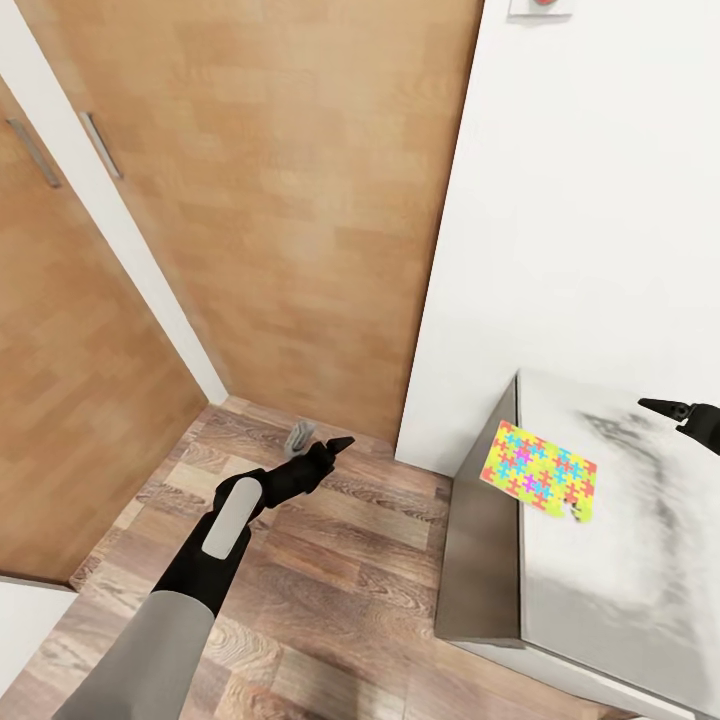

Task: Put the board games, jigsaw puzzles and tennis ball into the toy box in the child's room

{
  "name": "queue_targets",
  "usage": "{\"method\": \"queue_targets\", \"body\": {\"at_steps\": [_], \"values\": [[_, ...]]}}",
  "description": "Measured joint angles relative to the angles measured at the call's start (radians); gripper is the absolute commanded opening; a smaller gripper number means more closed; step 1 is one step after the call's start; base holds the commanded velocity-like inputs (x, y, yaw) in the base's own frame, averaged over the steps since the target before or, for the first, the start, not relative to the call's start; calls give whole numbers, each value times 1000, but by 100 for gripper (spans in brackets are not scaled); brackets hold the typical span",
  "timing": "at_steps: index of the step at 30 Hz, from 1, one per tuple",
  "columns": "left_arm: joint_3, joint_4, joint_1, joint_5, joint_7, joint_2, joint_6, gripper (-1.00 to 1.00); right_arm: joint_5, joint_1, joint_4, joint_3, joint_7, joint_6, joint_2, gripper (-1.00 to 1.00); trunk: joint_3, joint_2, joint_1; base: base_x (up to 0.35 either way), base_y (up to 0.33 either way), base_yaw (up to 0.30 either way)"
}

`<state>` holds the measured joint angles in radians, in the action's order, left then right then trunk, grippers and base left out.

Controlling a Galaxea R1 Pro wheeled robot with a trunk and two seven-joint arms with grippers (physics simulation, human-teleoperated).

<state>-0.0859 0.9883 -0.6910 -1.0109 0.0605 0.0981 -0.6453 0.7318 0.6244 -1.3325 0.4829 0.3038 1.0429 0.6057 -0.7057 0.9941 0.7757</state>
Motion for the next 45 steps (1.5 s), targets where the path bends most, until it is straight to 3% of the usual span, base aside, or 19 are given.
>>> {"method": "queue_targets", "body": {"at_steps": [31, 45], "values": [[-7, -1, -8, 1, 3, 1, -1, 100, -1, -1, -4, 0, -1, 0, -4, 100, -97, 217, 119, 0, 0, 0], [-7, -17, -8, 9, 144, -5, -26, 100, -1, 0, -4, 0, -1, 0, -5, 100, -141, 315, 173, 0, 0, 0]]}}
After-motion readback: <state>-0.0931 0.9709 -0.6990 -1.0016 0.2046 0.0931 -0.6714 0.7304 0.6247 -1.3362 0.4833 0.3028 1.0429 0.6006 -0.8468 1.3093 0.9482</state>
